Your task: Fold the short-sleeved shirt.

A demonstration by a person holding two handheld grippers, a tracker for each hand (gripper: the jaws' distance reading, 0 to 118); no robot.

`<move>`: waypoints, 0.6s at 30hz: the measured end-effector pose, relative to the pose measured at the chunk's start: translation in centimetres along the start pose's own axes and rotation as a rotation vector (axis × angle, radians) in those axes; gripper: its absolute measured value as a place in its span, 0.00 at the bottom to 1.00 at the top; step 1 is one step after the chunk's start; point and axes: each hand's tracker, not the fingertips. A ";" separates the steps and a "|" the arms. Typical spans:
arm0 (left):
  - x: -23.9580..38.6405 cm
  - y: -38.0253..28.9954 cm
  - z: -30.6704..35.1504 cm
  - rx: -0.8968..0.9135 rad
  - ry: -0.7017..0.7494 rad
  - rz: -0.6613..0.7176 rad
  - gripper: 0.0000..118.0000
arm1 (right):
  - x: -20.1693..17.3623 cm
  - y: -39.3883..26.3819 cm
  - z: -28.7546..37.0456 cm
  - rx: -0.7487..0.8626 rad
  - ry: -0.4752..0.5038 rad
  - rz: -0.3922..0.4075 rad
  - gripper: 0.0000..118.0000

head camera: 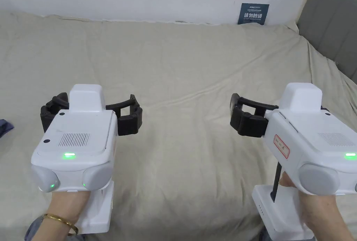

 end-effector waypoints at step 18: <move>0.2 0.0 -0.1 -0.004 -0.011 0.000 1.00 | 0.2 0.0 0.1 0.004 0.002 0.005 1.00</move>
